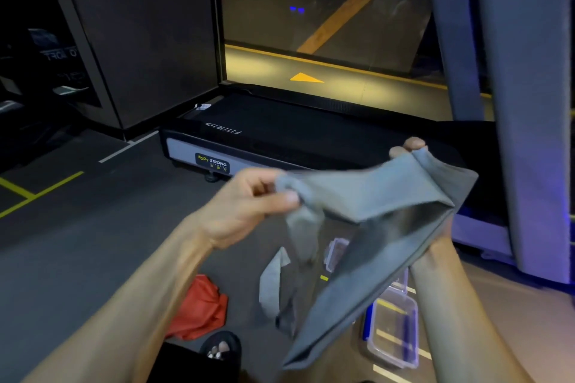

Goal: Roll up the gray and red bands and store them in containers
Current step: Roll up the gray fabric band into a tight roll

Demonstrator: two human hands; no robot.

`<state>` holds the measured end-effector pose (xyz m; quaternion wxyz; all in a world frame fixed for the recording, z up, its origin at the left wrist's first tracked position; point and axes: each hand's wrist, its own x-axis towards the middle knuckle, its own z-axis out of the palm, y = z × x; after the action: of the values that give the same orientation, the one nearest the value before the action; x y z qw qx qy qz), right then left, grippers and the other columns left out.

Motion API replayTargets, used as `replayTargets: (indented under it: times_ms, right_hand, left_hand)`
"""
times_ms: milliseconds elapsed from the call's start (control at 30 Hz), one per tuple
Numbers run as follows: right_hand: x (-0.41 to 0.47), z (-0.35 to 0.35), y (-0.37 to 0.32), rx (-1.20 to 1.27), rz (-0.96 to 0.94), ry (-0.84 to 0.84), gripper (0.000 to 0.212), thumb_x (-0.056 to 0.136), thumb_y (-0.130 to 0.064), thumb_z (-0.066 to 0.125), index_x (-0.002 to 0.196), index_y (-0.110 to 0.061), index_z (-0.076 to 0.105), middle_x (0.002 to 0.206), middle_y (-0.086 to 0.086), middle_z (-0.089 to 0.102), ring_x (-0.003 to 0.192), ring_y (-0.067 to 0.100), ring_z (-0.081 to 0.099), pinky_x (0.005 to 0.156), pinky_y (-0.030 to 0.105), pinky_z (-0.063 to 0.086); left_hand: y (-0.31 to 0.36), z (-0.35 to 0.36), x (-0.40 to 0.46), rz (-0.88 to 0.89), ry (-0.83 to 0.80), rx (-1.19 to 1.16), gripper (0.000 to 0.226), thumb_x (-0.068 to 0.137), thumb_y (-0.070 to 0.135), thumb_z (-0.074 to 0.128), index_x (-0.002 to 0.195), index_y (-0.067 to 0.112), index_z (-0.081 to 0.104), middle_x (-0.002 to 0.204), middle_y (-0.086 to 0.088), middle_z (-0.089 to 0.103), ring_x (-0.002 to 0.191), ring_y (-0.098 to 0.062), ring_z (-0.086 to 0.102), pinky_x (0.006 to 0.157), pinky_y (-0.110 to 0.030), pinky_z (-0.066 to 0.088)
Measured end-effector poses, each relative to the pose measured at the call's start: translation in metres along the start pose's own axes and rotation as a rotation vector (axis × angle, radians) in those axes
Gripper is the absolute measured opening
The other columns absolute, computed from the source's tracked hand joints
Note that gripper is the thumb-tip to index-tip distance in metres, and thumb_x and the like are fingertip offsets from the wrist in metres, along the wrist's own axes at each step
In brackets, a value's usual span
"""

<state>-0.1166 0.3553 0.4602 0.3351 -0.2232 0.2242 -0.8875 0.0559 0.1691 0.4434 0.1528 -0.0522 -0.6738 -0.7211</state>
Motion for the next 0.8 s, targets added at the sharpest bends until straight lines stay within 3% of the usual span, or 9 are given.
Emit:
replayTargets:
  times_ms: [67,167,233,333,367,467,533,633,800]
  right_hand:
    - [0.004,0.0,0.001,0.057,0.012,-0.086,0.016,0.084,-0.021,0.074,0.074,-0.021,0.061,0.065,-0.008,0.053,0.057,0.003,0.054,0.058,0.015,0.049]
    - [0.008,-0.006,0.006,0.017,0.061,-0.043,0.025,0.076,-0.024,0.085,0.075,-0.022,0.06,0.067,-0.008,0.05,0.06,0.005,0.047,0.06,0.018,0.044]
    - [0.008,-0.009,0.005,-0.006,0.034,-0.025,0.02,0.095,-0.024,0.063,0.075,-0.024,0.061,0.068,-0.009,0.051,0.061,0.004,0.048,0.06,0.019,0.044]
    - [0.009,-0.003,0.007,0.002,-0.031,0.043,0.03,0.097,-0.02,0.051,0.07,-0.022,0.063,0.068,-0.007,0.056,0.061,0.005,0.056,0.061,0.017,0.05]
    - [0.008,-0.001,0.008,0.022,-0.018,0.044,0.025,0.093,-0.022,0.053,0.07,-0.022,0.065,0.069,-0.007,0.059,0.064,0.005,0.058,0.063,0.018,0.053]
    - [0.006,0.001,0.012,0.049,0.016,0.019,0.016,0.089,-0.027,0.058,0.074,-0.022,0.062,0.07,-0.008,0.056,0.063,0.006,0.056,0.061,0.02,0.052]
    - [0.005,-0.001,0.011,0.045,0.004,0.041,0.013,0.084,-0.024,0.069,0.074,-0.021,0.061,0.067,-0.007,0.053,0.058,0.006,0.054,0.057,0.019,0.05]
    - [0.007,-0.002,0.01,0.08,-0.01,0.073,0.014,0.092,-0.022,0.062,0.078,-0.019,0.064,0.07,-0.004,0.061,0.063,0.007,0.06,0.061,0.021,0.056]
    - [0.013,0.006,0.012,-0.032,0.037,0.09,0.018,0.095,-0.026,0.058,0.081,-0.021,0.067,0.076,-0.004,0.061,0.066,0.008,0.06,0.062,0.02,0.054]
  left_hand:
    - [0.003,0.002,-0.003,-0.033,0.037,-0.187,0.041,0.069,0.036,0.091,0.088,0.003,0.074,0.079,-0.016,0.065,0.075,-0.024,0.061,0.081,-0.041,0.045]
    - [-0.008,0.003,0.001,-0.108,0.003,0.497,0.011,0.079,0.033,0.081,0.079,0.023,0.077,0.067,0.004,0.064,0.061,-0.008,0.053,0.059,-0.03,0.043]
    - [0.004,0.003,0.007,0.049,0.205,0.71,0.01,0.083,0.027,0.074,0.074,0.025,0.071,0.065,0.01,0.061,0.06,-0.002,0.05,0.057,-0.026,0.04]
    - [0.035,0.009,0.01,0.454,0.454,0.531,0.008,0.088,0.013,0.07,0.084,0.02,0.069,0.076,0.005,0.068,0.07,-0.003,0.059,0.063,-0.02,0.045]
    - [0.034,0.011,0.009,0.448,0.401,0.565,0.004,0.089,0.016,0.07,0.085,0.018,0.07,0.077,0.001,0.069,0.071,-0.004,0.06,0.062,-0.023,0.046]
    - [-0.002,0.009,0.008,0.069,0.164,0.872,0.016,0.084,0.033,0.073,0.083,0.017,0.073,0.072,-0.004,0.069,0.065,-0.004,0.055,0.062,-0.033,0.05]
    - [-0.005,-0.001,0.012,0.116,0.312,0.769,0.003,0.082,0.024,0.072,0.081,0.021,0.072,0.068,-0.002,0.066,0.063,-0.004,0.051,0.06,-0.03,0.045]
    - [0.038,-0.004,0.024,0.319,0.578,0.526,0.006,0.091,0.011,0.071,0.087,0.015,0.071,0.069,-0.004,0.061,0.063,-0.007,0.051,0.058,-0.022,0.041]
    - [0.069,0.003,0.044,0.197,0.438,0.561,0.009,0.096,0.013,0.066,0.088,0.014,0.071,0.082,-0.006,0.072,0.075,-0.013,0.066,0.067,-0.033,0.053]
